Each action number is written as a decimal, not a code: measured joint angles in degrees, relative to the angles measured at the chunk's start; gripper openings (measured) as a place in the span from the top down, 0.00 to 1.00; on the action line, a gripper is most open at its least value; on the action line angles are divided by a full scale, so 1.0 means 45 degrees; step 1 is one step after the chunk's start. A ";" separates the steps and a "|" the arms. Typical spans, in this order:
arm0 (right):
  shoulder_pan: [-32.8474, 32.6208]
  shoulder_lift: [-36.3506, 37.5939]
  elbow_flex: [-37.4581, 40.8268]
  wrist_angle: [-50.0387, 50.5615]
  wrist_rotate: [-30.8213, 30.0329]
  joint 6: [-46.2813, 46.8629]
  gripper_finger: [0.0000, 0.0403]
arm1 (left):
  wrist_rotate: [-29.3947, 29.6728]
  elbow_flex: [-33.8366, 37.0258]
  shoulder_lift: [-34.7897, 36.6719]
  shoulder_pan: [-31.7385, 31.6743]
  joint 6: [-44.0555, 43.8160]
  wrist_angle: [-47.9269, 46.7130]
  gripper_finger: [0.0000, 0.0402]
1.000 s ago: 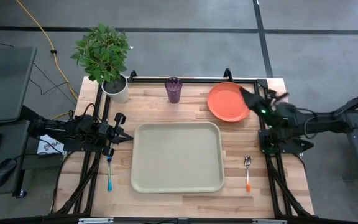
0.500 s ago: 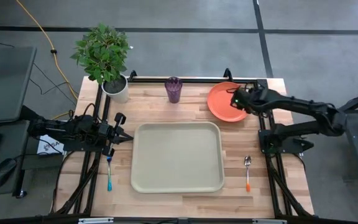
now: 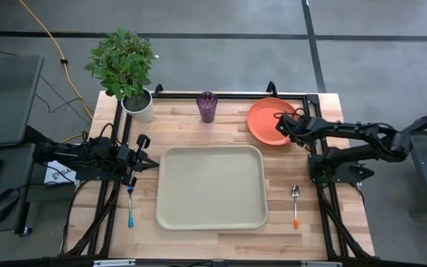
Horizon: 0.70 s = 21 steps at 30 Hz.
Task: Pick and place plate/cup/fork/spoon on tray
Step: Put the orange plate on the gray tray
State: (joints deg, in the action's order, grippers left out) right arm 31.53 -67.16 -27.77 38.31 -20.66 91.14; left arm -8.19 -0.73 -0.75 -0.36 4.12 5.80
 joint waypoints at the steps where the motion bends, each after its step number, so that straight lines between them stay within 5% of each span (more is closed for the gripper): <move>1: 0.0000 -0.0010 0.0146 -0.0260 -0.0017 0.0038 0.51 | -0.0005 0.0001 0.0000 0.0004 0.0000 0.0000 1.00; 21: 0.0622 -0.0008 0.0550 -0.0768 -0.0589 0.0089 0.51 | -0.0004 0.0005 0.0001 0.0001 0.0000 0.0000 1.00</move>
State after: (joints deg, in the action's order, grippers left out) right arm 34.33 -67.20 -25.30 34.85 -23.31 91.54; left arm -8.20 -0.71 -0.75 -0.36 4.12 5.80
